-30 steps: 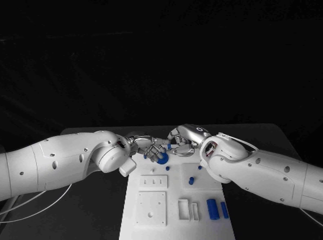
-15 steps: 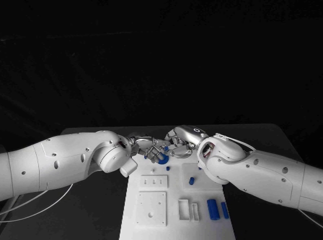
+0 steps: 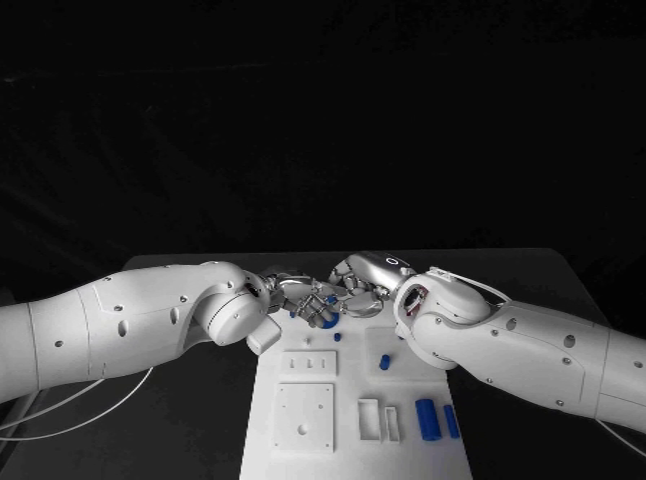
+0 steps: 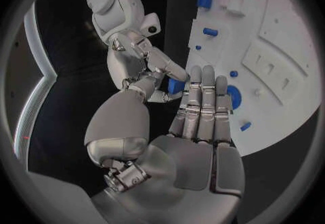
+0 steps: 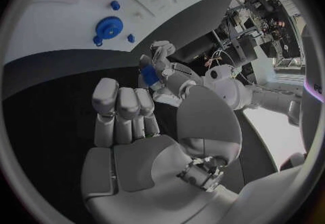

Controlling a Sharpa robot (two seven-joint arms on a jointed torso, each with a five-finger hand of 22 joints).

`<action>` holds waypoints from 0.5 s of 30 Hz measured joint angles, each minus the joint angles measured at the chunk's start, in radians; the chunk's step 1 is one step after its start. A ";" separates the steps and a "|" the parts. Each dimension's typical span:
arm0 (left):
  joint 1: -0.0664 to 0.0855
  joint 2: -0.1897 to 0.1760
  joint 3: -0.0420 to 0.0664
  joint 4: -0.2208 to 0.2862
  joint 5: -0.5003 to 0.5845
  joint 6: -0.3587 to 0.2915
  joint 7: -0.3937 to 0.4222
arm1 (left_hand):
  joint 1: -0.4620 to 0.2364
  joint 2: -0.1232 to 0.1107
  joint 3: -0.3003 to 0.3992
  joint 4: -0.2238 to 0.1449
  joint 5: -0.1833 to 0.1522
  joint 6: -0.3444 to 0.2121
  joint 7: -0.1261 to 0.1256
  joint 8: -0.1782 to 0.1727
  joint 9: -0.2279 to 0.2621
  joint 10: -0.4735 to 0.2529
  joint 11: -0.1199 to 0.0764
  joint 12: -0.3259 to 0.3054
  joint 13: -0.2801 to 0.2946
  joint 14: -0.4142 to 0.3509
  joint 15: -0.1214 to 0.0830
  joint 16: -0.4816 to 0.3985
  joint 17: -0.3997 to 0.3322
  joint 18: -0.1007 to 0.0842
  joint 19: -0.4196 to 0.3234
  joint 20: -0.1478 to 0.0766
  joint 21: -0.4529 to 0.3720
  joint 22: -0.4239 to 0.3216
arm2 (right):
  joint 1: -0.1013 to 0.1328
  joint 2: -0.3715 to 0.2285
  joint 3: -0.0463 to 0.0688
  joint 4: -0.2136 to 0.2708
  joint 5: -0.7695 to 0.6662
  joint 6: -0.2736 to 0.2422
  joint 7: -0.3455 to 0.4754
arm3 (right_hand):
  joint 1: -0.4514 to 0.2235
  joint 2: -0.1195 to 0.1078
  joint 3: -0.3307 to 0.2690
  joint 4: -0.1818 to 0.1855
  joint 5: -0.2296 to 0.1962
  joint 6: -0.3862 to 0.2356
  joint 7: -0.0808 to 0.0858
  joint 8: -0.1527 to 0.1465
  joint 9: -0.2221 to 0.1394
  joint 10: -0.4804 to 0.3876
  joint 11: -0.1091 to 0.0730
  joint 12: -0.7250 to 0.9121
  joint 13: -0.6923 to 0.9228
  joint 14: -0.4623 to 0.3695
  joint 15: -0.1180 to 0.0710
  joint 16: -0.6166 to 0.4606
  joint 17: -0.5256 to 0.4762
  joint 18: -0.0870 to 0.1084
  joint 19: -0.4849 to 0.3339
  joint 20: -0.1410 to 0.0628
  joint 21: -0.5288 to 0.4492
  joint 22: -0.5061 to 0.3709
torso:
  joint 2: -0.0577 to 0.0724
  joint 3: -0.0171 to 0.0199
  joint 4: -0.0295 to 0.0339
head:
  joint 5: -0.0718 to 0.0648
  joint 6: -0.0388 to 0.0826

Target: Assemble the parts on the task board

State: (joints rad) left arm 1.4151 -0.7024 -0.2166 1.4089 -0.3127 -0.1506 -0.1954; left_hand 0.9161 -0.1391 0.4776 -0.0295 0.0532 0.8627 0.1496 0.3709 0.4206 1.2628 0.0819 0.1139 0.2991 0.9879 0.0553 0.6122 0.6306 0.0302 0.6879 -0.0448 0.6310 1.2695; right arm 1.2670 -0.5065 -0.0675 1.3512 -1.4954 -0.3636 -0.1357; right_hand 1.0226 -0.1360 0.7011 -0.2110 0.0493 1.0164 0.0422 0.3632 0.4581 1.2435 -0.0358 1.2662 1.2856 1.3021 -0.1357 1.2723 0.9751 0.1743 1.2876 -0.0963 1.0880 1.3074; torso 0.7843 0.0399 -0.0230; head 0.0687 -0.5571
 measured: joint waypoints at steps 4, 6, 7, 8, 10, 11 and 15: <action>0.000 0.001 -0.001 -0.002 0.000 -0.002 0.000 | 0.009 0.019 -0.002 -0.010 0.000 0.002 -0.002 0.000 0.000 0.004 -0.004 0.000 0.002 0.000 0.000 0.000 0.001 0.000 0.000 0.000 0.000 0.000 | 0.000 0.006 0.000 0.000 0.000 0.001 -0.001 | 0.000 0.000 0.000 0.000 0.000 0.000 0.000 0.001 0.000 0.000 0.000 0.000 0.000 0.000 0.000 0.000 0.000 0.000 0.000 0.000 0.000 0.000 | 0.000 0.0005 -0.0009 | 0.002 -0.001; -0.001 0.003 -0.001 -0.003 0.000 -0.003 -0.001 | 0.012 0.033 -0.004 -0.020 0.000 0.002 -0.002 0.000 0.000 0.004 -0.004 0.000 0.003 0.000 0.000 0.000 0.001 0.000 0.000 0.000 0.000 -0.001 | 0.001 0.006 0.000 -0.001 0.000 0.001 -0.002 | 0.000 0.000 0.000 0.000 0.000 0.000 0.000 0.004 0.000 0.000 0.000 0.000 0.000 0.000 0.000 0.000 0.000 0.000 0.000 0.000 0.000 0.000 | 0.000 0.0012 -0.0010 | 0.002 -0.001; -0.001 0.003 -0.001 -0.003 0.000 -0.004 -0.001 | 0.015 0.041 -0.006 -0.023 0.000 0.006 -0.002 0.000 0.000 0.004 -0.004 0.000 0.003 0.000 0.000 0.000 0.001 0.000 0.000 0.000 0.000 -0.002 | 0.001 0.006 0.000 -0.002 0.000 0.001 -0.002 | 0.000 0.000 0.000 0.000 0.000 0.000 0.000 0.006 0.000 0.000 0.000 0.000 0.000 0.000 0.000 0.000 0.000 0.000 0.000 0.000 0.000 0.000 | 0.000 0.0011 -0.0008 | 0.002 -0.001; -0.001 0.003 -0.001 -0.003 0.000 -0.005 -0.001 | 0.021 0.048 -0.008 -0.029 0.000 0.009 -0.002 0.000 0.000 0.007 -0.007 0.000 0.004 0.000 0.000 0.000 0.001 0.000 0.000 0.000 0.000 -0.002 | 0.001 0.007 0.000 -0.002 0.000 0.001 -0.002 | 0.000 0.000 0.000 0.000 0.000 0.000 0.000 0.006 0.000 0.000 0.000 0.000 0.000 0.000 0.000 0.000 0.000 0.000 0.000 0.000 0.000 0.000 | 0.000 0.0011 -0.0007 | 0.001 0.000; -0.001 0.003 -0.002 -0.003 0.000 -0.007 -0.001 | 0.025 0.069 -0.007 -0.043 0.000 0.011 -0.003 0.000 -0.001 0.007 -0.007 0.000 0.005 0.000 0.000 0.000 0.001 0.000 0.000 0.000 0.000 -0.003 | 0.001 0.007 -0.001 -0.002 0.000 0.001 -0.002 | 0.000 0.000 0.000 0.000 0.000 0.000 0.000 0.006 0.000 0.000 0.000 0.000 0.000 0.000 0.000 0.000 0.000 0.000 0.000 0.000 0.000 0.000 | 0.000 0.0012 -0.0006 | 0.000 0.000; -0.001 0.004 -0.002 -0.003 0.000 -0.007 -0.001 | 0.031 0.075 -0.007 -0.047 0.000 0.011 -0.004 0.000 -0.001 0.007 -0.007 0.000 0.005 0.000 0.000 0.000 0.001 0.000 0.000 0.000 0.000 -0.003 | 0.001 0.007 -0.001 -0.003 0.000 0.002 -0.002 | 0.001 0.000 0.000 0.000 0.000 0.000 0.000 0.006 0.000 0.000 0.000 0.000 0.000 0.000 0.000 0.000 0.000 0.000 0.000 0.000 0.000 0.000 | 0.000 0.0014 -0.0005 | 0.000 0.000; -0.001 0.003 -0.002 -0.003 0.001 -0.009 -0.001 | 0.047 0.116 -0.005 -0.080 0.000 0.014 -0.007 0.000 -0.004 0.011 -0.011 0.000 0.007 0.000 0.000 0.000 0.001 0.000 -0.004 0.004 0.000 -0.005 | 0.001 0.006 -0.001 -0.003 0.001 0.002 -0.002 | 0.001 0.000 0.000 0.000 -0.003 -0.001 0.001 0.006 0.000 0.000 0.000 0.000 0.000 0.000 0.000 0.000 0.000 0.000 0.000 0.000 0.000 0.000 | 0.000 0.0017 -0.0006 | 0.002 -0.002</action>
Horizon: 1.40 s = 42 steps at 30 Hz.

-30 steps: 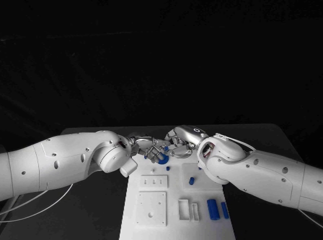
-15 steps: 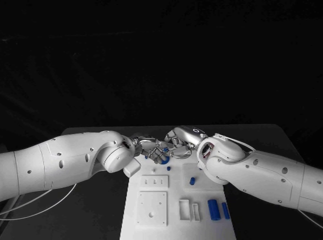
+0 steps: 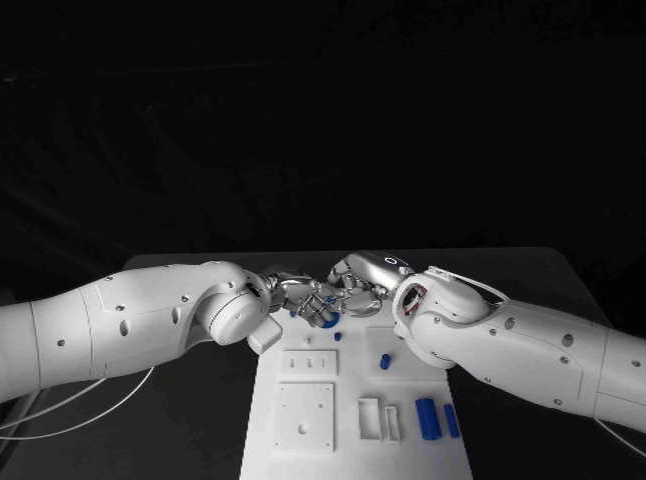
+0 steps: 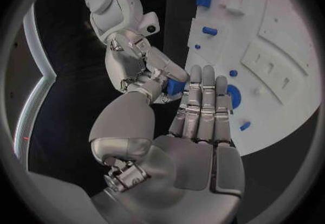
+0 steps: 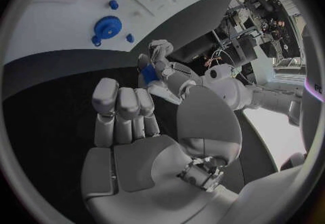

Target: Assemble the parts on the task board

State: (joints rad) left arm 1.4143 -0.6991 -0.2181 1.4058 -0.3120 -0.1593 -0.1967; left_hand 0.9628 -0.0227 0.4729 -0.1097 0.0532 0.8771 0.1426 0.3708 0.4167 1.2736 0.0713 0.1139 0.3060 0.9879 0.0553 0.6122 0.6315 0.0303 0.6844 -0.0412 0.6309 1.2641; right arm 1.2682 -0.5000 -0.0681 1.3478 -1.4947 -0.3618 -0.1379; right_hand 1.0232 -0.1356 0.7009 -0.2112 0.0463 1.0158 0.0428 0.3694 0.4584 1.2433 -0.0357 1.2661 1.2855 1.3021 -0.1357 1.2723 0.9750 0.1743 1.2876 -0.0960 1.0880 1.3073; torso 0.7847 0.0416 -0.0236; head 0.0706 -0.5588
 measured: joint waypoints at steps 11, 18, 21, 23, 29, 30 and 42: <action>0.001 -0.003 0.001 0.000 0.002 0.001 0.003 | 0.016 0.052 0.051 -0.060 0.000 0.012 -0.003 -0.004 -0.004 0.000 0.000 -0.004 0.002 0.000 0.000 0.000 0.000 0.000 -0.004 -0.004 0.000 -0.005 | -0.001 -0.003 -0.001 0.000 0.000 0.001 0.000 | 0.003 0.003 -0.001 -0.001 -0.003 0.000 0.000 0.000 0.000 0.000 0.000 0.000 0.000 0.000 0.000 0.000 0.000 0.000 0.002 -0.003 0.000 0.000 | 0.000 -0.0002 -0.0009 | 0.001 0.000; 0.001 -0.004 0.001 -0.001 0.003 0.001 0.003 | 0.020 0.055 0.058 -0.065 0.000 0.016 -0.006 -0.004 -0.006 0.000 0.000 -0.006 0.003 0.000 0.000 0.000 0.000 0.000 -0.004 -0.004 0.000 -0.005 | -0.001 -0.005 -0.002 -0.001 -0.001 0.003 -0.006 | 0.003 0.003 -0.001 -0.001 0.001 -0.002 0.002 -0.001 0.000 -0.002 0.002 0.000 0.001 0.000 0.000 0.000 0.000 0.000 0.000 -0.004 0.000 0.000 | 0.000 -0.0012 0.0000 | -0.001 0.000; 0.001 -0.005 0.002 -0.001 0.002 0.002 0.002 | 0.010 0.046 0.061 -0.068 0.000 0.014 -0.004 -0.004 -0.007 0.000 0.000 -0.006 0.003 0.000 0.000 0.000 0.000 0.000 -0.004 -0.004 0.004 -0.005 | -0.001 -0.007 -0.002 -0.001 -0.002 0.004 -0.009 | 0.003 0.003 -0.002 -0.001 0.001 -0.002 0.002 -0.001 0.000 -0.002 0.002 0.000 0.001 0.000 0.000 0.000 0.000 0.000 0.000 -0.004 0.000 0.000 | 0.000 -0.0012 -0.0001 | -0.001 0.000; 0.001 -0.006 0.002 -0.001 0.002 0.002 0.002 | 0.009 0.045 0.061 -0.068 0.000 0.014 -0.004 -0.004 -0.007 0.000 0.000 -0.006 0.003 0.000 0.000 0.000 0.000 0.000 -0.004 -0.004 0.004 -0.005 | -0.002 -0.007 -0.002 -0.002 -0.003 0.005 -0.010 | 0.003 0.003 -0.002 -0.001 0.001 -0.002 0.002 -0.001 0.000 -0.002 0.002 0.000 0.001 0.000 0.000 0.000 0.000 0.000 0.000 -0.004 0.000 0.000 | 0.000 -0.0012 -0.0003 | -0.001 0.000; 0.001 -0.007 0.002 -0.001 0.001 0.001 0.001 | 0.009 0.045 0.061 -0.068 0.000 0.014 -0.004 -0.004 -0.007 0.000 0.000 -0.006 0.003 0.000 0.000 0.000 0.000 0.000 -0.004 -0.004 0.004 -0.005 | -0.002 -0.007 -0.002 -0.002 -0.004 0.007 -0.013 | 0.004 0.002 -0.003 -0.003 0.001 -0.001 0.001 -0.003 0.000 0.000 0.000 0.000 0.003 0.000 0.000 0.000 0.000 0.000 0.000 -0.004 0.000 0.000 | 0.001 -0.0012 -0.0006 | -0.002 0.000; 0.001 -0.007 0.002 -0.001 0.001 0.001 0.001 | 0.007 0.040 0.061 -0.068 0.000 0.017 -0.002 -0.004 -0.007 0.005 0.000 -0.006 0.004 0.001 -0.001 0.002 0.000 0.000 -0.004 -0.004 0.004 -0.005 | -0.002 -0.007 -0.002 -0.002 -0.004 0.007 -0.013 | 0.004 0.002 -0.003 -0.003 0.001 0.000 0.000 -0.003 0.000 0.000 0.000 0.000 0.003 0.000 0.000 0.000 0.000 0.000 0.000 -0.004 0.000 0.000 | 0.001 -0.0012 -0.0005 | -0.002 0.000; 0.001 -0.006 0.002 -0.006 -0.008 0.001 -0.003 | 0.023 0.004 0.095 -0.102 0.000 0.091 -0.038 0.033 0.014 0.074 -0.038 0.041 0.036 0.042 -0.027 0.066 0.031 -0.001 0.010 -0.017 0.019 -0.005 | -0.002 -0.005 -0.002 0.000 -0.005 0.009 -0.015 | 0.000 0.006 -0.003 -0.003 0.000 0.001 -0.001 -0.001 0.000 0.000 0.000 0.000 0.002 0.000 0.000 0.000 0.001 0.000 0.000 -0.004 0.000 0.001 | 0.001 -0.0006 -0.0006 | -0.002 0.000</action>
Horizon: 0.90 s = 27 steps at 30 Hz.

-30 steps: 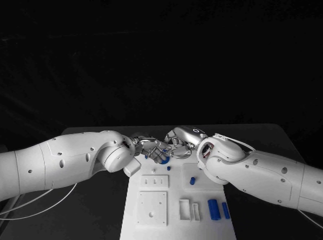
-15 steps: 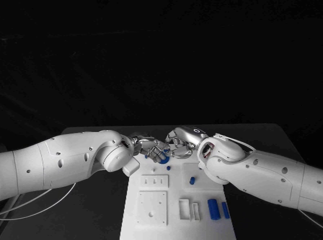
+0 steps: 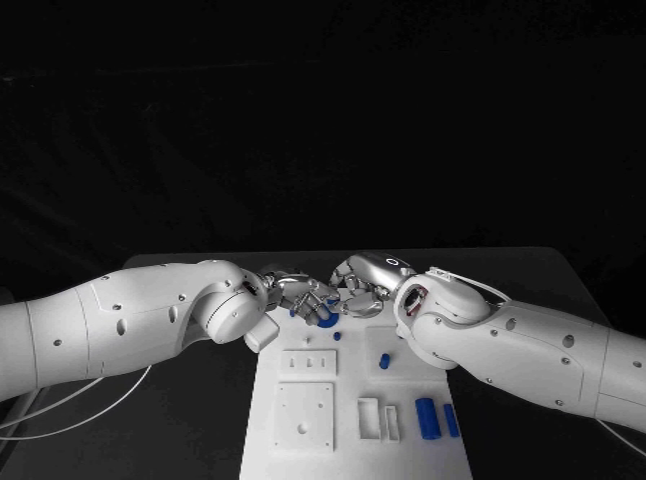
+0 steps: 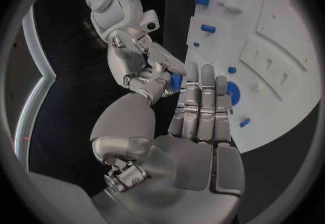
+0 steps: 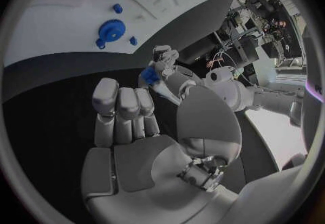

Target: Assemble the parts on the task board

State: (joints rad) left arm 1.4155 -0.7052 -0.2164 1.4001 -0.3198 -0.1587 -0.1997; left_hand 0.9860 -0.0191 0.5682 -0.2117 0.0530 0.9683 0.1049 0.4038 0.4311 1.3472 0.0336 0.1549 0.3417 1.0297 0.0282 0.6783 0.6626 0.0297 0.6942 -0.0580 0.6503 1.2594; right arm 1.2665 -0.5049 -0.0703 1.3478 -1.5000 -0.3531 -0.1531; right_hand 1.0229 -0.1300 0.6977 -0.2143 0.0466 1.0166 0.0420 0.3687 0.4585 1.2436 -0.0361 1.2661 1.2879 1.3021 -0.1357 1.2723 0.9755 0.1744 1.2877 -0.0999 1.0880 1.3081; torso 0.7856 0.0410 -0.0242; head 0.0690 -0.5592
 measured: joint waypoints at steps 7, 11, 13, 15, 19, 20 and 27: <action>0.000 0.002 0.000 -0.003 -0.004 -0.003 -0.002 | 0.013 0.013 0.012 -0.021 0.000 0.026 -0.001 0.020 0.002 0.025 -0.018 0.036 0.022 0.016 -0.016 0.044 0.016 0.000 0.007 -0.006 0.008 0.000 | 0.000 0.000 0.000 0.000 0.000 0.004 0.000 | 0.000 0.000 0.002 0.002 0.000 0.000 0.000 0.000 0.000 0.000 0.000 0.000 0.000 0.000 0.000 0.000 0.000 0.000 0.000 0.000 0.000 0.000 | 0.000 0.0006 -0.0001 | 0.000 -0.002; 0.000 0.003 0.000 -0.003 -0.006 -0.006 -0.002 | 0.004 0.024 0.017 -0.025 0.030 0.034 0.006 0.033 0.002 0.040 -0.032 0.077 0.045 0.029 -0.029 0.080 0.027 -0.015 0.012 -0.011 0.020 0.000 | 0.000 0.000 0.000 0.000 0.000 0.006 0.000 | 0.000 0.000 0.002 0.002 0.000 -0.001 0.001 0.000 0.000 0.000 0.000 0.000 0.000 0.000 0.000 0.000 0.000 0.000 0.000 0.000 0.000 0.000 | 0.000 0.0006 -0.0007 | 0.001 -0.003; 0.000 0.003 0.000 -0.004 -0.008 -0.007 -0.002 | -0.001 0.029 0.020 -0.028 0.035 0.035 0.008 0.041 0.002 0.043 -0.036 0.102 0.061 0.036 -0.036 0.102 0.032 -0.015 0.021 -0.010 0.031 0.000 | 0.000 0.000 0.000 -0.001 0.000 0.006 0.000 | 0.000 0.000 0.002 0.002 0.000 -0.001 0.001 0.000 0.000 0.000 0.000 0.000 0.000 0.000 0.000 0.000 0.000 0.000 0.000 0.000 0.000 0.000 | 0.000 0.0006 -0.0007 | 0.001 -0.004; 0.000 0.003 0.000 -0.004 -0.009 -0.008 -0.002 | -0.005 0.033 0.021 -0.029 0.035 0.035 0.008 0.047 0.002 0.047 -0.040 0.124 0.074 0.040 -0.040 0.119 0.036 -0.015 0.025 -0.014 0.035 0.001 | 0.000 0.001 0.000 -0.001 0.000 0.007 0.000 | 0.000 0.000 0.002 0.002 0.000 -0.001 0.001 0.000 0.000 0.000 0.000 0.000 0.000 0.000 0.000 0.000 0.000 0.000 0.000 0.001 0.000 0.000 | 0.001 0.0006 -0.0007 | 0.000 -0.005; 0.000 0.004 0.000 -0.006 -0.013 -0.008 -0.004 | -0.021 0.029 0.026 -0.035 0.035 0.035 0.007 0.058 0.002 0.039 -0.050 0.189 0.111 0.046 -0.053 0.161 0.038 -0.015 0.033 -0.015 0.056 0.004 | 0.000 0.001 0.000 -0.002 -0.001 0.007 0.000 | 0.000 0.000 0.002 0.002 0.000 -0.001 0.001 0.000 0.000 0.000 0.000 0.000 0.000 0.000 0.000 -0.004 0.000 0.000 -0.001 0.002 0.000 0.000 | 0.001 0.0005 -0.0006 | -0.001 -0.006; 0.000 0.004 0.000 -0.006 -0.014 -0.008 -0.004 | -0.025 0.026 0.027 -0.036 0.035 0.035 0.007 0.062 0.003 0.035 -0.053 0.207 0.121 0.051 -0.058 0.174 0.038 -0.015 0.038 -0.016 0.064 0.006 | 0.000 0.002 0.000 -0.002 -0.001 0.008 0.000 | 0.000 0.000 0.002 0.002 0.000 -0.001 0.001 0.000 0.000 0.000 0.000 0.000 0.000 0.000 0.000 -0.004 0.000 0.000 0.000 0.003 0.000 0.000 | 0.001 0.0002 -0.0006 | -0.002 -0.006; 0.000 0.005 0.000 -0.006 -0.023 -0.007 -0.009 | -0.033 0.020 0.030 -0.034 0.035 0.043 0.007 0.070 0.003 0.022 -0.067 0.291 0.160 0.058 -0.070 0.225 0.036 -0.015 0.051 -0.019 0.097 0.013 | -0.001 0.002 0.000 -0.002 -0.001 0.009 0.000 | -0.001 -0.001 0.002 0.002 0.000 -0.001 0.001 0.000 0.000 0.000 0.000 0.000 0.000 0.000 0.000 -0.004 0.000 0.000 0.000 0.003 0.000 0.000 | 0.001 -0.0004 -0.0001 | -0.003 -0.007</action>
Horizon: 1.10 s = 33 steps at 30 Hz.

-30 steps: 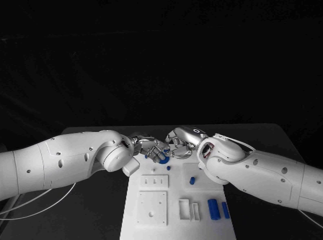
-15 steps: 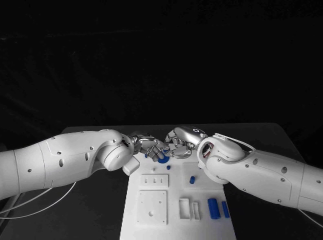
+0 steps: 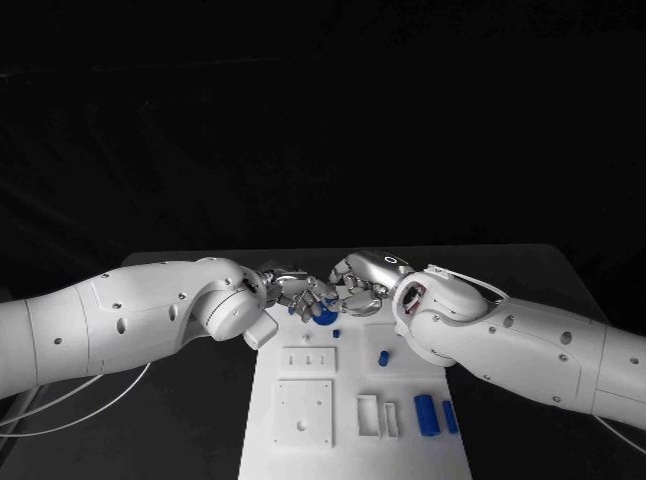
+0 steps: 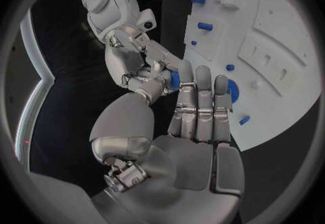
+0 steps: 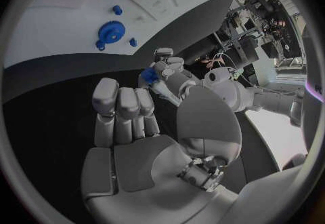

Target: Assemble the parts on the task board

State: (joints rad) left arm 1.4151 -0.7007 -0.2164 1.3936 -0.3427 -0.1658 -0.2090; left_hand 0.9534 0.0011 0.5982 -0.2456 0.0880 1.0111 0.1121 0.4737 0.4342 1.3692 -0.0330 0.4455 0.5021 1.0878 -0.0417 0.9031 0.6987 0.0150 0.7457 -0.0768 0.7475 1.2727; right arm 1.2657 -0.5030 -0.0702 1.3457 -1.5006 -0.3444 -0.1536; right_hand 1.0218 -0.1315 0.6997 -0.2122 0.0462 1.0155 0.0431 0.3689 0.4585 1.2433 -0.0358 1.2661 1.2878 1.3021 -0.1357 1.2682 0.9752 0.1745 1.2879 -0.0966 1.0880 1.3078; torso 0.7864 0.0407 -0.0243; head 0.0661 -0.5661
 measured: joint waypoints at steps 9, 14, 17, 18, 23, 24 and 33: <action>0.000 0.001 0.000 -0.001 -0.013 -0.001 -0.002 | -0.006 -0.006 0.002 0.002 0.000 0.004 -0.004 0.008 0.007 -0.014 -0.014 0.078 0.030 0.006 -0.016 0.054 -0.003 0.000 0.011 -0.004 0.028 0.005 | 0.000 0.000 0.000 -0.002 0.002 0.001 0.000 | -0.004 -0.004 0.000 0.000 -0.001 -0.002 0.002 0.000 0.000 0.000 0.000 -0.004 -0.007 0.000 0.000 0.000 0.000 0.000 0.000 0.000 0.000 0.000 | 0.000 -0.0002 0.0002 | -0.002 -0.002; 0.000 0.002 0.000 -0.001 -0.022 -0.007 -0.002 | -0.009 -0.009 0.002 0.002 0.009 0.011 -0.010 0.009 0.009 -0.017 -0.017 0.121 0.043 0.006 -0.023 0.086 -0.004 0.000 0.011 -0.004 0.049 0.008 | 0.000 0.000 0.000 -0.009 0.011 -0.001 0.001 | -0.025 -0.049 0.001 0.021 -0.001 -0.008 0.008 -0.002 0.033 -0.039 0.005 -0.037 -0.031 -0.002 -0.002 -0.007 0.001 0.000 0.002 -0.006 -0.003 0.000 | 0.000 0.0000 0.0000 | -0.002 -0.002; 0.000 0.001 0.000 -0.001 -0.028 -0.014 -0.002 | -0.021 -0.011 0.002 0.002 0.064 0.015 -0.007 0.008 0.044 -0.018 -0.017 0.159 0.056 0.013 -0.030 0.115 -0.006 0.000 0.023 -0.005 0.068 0.012 | 0.000 -0.001 -0.001 -0.016 0.019 -0.005 0.003 | -0.046 -0.097 -0.010 0.046 0.004 -0.028 0.039 -0.033 0.024 -0.104 0.015 -0.103 -0.084 -0.010 0.002 -0.016 0.000 0.000 -0.002 -0.010 -0.016 0.000 | -0.001 0.0003 -0.0005 | -0.001 -0.003; 0.000 0.001 0.000 -0.002 -0.030 -0.016 -0.002 | -0.025 -0.007 -0.001 -0.001 0.091 0.017 -0.007 0.008 0.044 -0.018 -0.017 0.169 0.060 0.013 -0.030 0.122 -0.006 0.000 0.023 -0.005 0.075 0.013 | 0.000 -0.001 -0.001 -0.017 0.021 -0.007 0.003 | -0.053 -0.109 -0.016 0.052 0.004 -0.040 0.051 -0.045 0.017 -0.120 0.021 -0.113 -0.090 -0.014 0.007 -0.020 -0.002 -0.002 -0.005 -0.013 -0.017 0.000 | -0.001 0.0008 -0.0006 | 0.000 -0.004; 0.000 0.000 0.000 -0.004 -0.042 -0.028 -0.004 | -0.058 -0.005 -0.002 -0.030 0.199 0.023 -0.008 -0.010 0.146 -0.008 -0.027 0.244 0.089 0.022 -0.050 0.182 -0.009 0.000 0.045 -0.012 0.124 0.026 | 0.000 -0.010 -0.002 -0.019 0.032 -0.023 0.005 | -0.075 -0.131 -0.062 0.065 0.004 -0.105 0.070 -0.089 -0.002 -0.167 0.049 -0.120 -0.093 -0.026 0.037 -0.032 -0.004 -0.020 -0.026 -0.016 -0.035 -0.003 | -0.001 0.0012 0.0000 | 0.000 -0.005; 0.000 0.000 0.000 -0.005 -0.044 -0.030 -0.006 | -0.059 -0.007 -0.001 -0.031 0.203 0.023 -0.009 -0.015 0.146 -0.007 -0.028 0.255 0.093 0.024 -0.052 0.191 -0.009 0.000 0.045 -0.012 0.131 0.028 | 0.000 -0.014 -0.002 -0.019 0.034 -0.027 0.005 | -0.079 -0.135 -0.070 0.066 0.004 -0.116 0.072 -0.094 -0.004 -0.174 0.053 -0.120 -0.093 -0.027 0.042 -0.033 -0.004 -0.020 -0.032 -0.016 -0.038 -0.003 | -0.001 0.0012 0.0000 | 0.000 -0.005; 0.000 -0.002 -0.001 -0.010 -0.090 -0.039 -0.029 | -0.066 -0.013 0.002 -0.034 0.217 0.029 -0.014 -0.045 0.211 -0.001 -0.034 0.316 0.108 0.031 -0.073 0.239 -0.017 0.000 0.064 -0.018 0.174 0.031 | 0.000 -0.124 -0.002 0.014 0.076 -0.062 0.031 | -0.091 -0.147 -0.133 0.069 0.040 -0.145 0.084 -0.110 -0.010 -0.196 0.072 -0.120 -0.092 -0.037 0.059 -0.035 0.003 -0.030 -0.047 -0.011 -0.048 -0.003 | -0.001 0.0006 0.0019 | -0.002 -0.007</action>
State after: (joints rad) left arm 1.4146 -0.7022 -0.2172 1.3832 -0.4327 -0.2053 -0.2382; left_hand 0.8876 -0.0121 0.5999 -0.2795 0.3050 1.0400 0.0981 0.4286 0.6449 1.3683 -0.0670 0.7615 0.6104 1.1191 -0.1148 1.1425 0.6819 0.0152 0.8099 -0.0947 0.9220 1.3040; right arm 1.2654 -0.6268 -0.0721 1.3593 -1.4250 -0.4062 -0.1226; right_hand 0.9307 -0.2780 0.5668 -0.1431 0.0859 0.8705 0.1268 0.2594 0.4485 1.0468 0.0357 1.1459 1.1960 1.2648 -0.0764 1.2333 0.9787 0.1445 1.2407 -0.1076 1.0398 1.3052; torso 0.7855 0.0412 -0.0223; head 0.0639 -0.5732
